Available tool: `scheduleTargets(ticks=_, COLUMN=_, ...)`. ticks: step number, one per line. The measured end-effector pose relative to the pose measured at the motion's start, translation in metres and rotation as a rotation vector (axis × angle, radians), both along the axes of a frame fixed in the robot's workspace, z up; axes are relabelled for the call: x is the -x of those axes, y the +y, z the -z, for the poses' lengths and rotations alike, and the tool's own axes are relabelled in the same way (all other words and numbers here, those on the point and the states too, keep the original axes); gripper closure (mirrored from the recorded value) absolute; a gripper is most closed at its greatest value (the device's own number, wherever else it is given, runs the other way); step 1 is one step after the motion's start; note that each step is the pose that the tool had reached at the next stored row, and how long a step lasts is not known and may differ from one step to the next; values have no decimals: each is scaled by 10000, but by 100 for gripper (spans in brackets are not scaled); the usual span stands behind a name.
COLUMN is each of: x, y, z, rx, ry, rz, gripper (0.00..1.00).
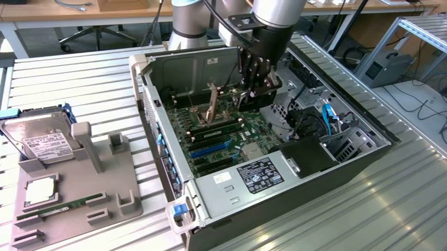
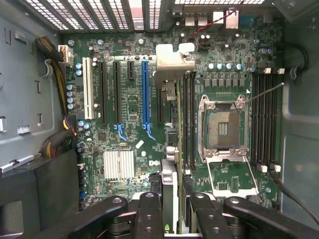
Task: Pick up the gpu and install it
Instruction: 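Insert the gpu into the slot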
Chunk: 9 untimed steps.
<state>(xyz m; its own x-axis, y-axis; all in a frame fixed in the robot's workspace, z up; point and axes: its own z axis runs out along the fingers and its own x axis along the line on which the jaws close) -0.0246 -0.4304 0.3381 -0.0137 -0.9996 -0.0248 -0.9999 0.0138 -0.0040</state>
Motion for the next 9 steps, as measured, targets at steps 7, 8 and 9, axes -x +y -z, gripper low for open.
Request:
scheduleTargets(ticks=7, x=27, y=-1, z=9, rx=0, ry=0, rz=-1, gripper=73)
scheduleTargets(ticks=8, x=28, y=-2, z=11, rx=1, ry=0, rz=-1, gripper=73)
scheduleTargets(ticks=9, x=28, y=-3, z=13, rx=2, ry=0, rz=-1, gripper=73)
